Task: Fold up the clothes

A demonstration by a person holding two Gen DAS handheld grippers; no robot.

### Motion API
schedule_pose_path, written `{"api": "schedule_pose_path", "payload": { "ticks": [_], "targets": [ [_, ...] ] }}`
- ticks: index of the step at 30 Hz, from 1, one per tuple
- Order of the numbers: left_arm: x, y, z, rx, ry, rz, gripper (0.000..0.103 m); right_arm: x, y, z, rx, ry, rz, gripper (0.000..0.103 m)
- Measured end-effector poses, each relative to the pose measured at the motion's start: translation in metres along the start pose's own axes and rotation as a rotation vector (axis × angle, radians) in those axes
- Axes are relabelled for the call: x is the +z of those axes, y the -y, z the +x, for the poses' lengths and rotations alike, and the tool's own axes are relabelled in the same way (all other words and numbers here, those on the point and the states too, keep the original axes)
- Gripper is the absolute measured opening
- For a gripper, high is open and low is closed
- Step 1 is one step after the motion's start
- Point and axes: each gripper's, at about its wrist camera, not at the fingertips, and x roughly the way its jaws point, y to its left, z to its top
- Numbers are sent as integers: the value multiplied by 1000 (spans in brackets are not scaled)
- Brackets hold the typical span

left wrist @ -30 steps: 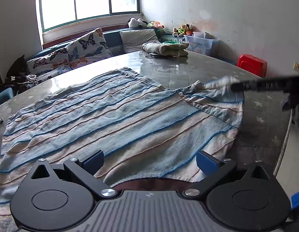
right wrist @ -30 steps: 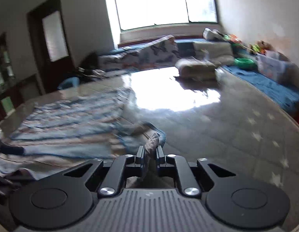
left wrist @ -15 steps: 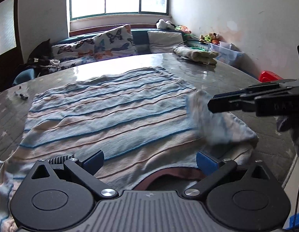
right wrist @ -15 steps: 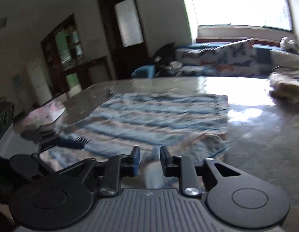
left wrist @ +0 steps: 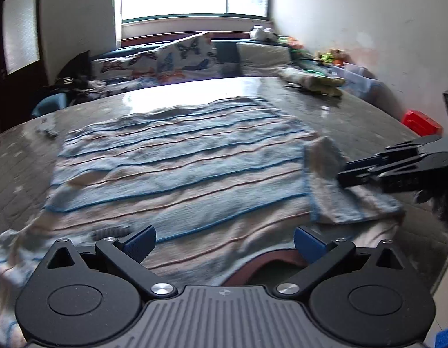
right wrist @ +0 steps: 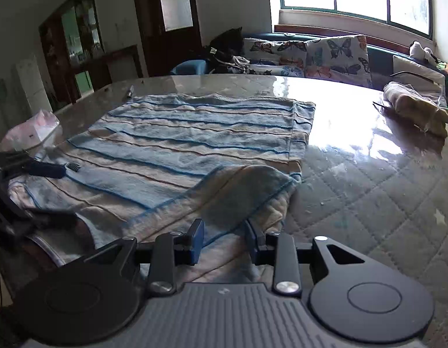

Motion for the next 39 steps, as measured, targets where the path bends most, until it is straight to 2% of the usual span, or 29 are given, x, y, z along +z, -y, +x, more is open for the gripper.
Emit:
{"api": "schedule_pose_path", "payload": {
  "ticks": [2,7,11,16,19,20,22,23,26,28,29,31,33,35,39],
  "targets": [
    [-3,-12,-5,38,-6,-35,103,8,2,-1,-9,25,-16,32],
    [-15,-50,-22,188,-14,-160,103,16,7,19,-28,17,-23,34],
    [-27,-82,-41,363,-4,-256,103,22,10,36,-42,8,-29,37],
    [-44,-125,-63,620,16,-417,103,21,0,32,-61,37,-66,43],
    [-53,-149,-68,689,-8,-536,99,21,-2,29,-61,46,-66,48],
    [-57,-155,-69,693,-17,-566,96,21,-2,28,-62,48,-66,48],
    [-62,-163,-70,685,-33,-610,82,20,-2,26,-63,52,-62,49],
    [-65,-166,-71,680,-35,-626,78,20,-2,25,-64,54,-59,49],
    [-67,-168,-73,682,-25,-634,66,20,-3,22,-65,59,-58,49],
    [-67,-167,-73,678,-13,-631,42,19,-3,21,-65,62,-57,49],
    [-67,-166,-73,669,-6,-630,38,19,-4,20,-65,63,-57,49],
    [-66,-164,-74,635,9,-624,18,19,-4,20,-64,65,-56,49],
    [-63,-161,-77,603,43,-605,10,18,-6,18,-62,69,-57,49],
    [-58,-154,-83,556,96,-580,9,18,-7,17,-59,74,-57,49],
    [-42,-130,-96,391,205,-470,9,18,-11,13,-50,84,-60,49]
  ]
}}
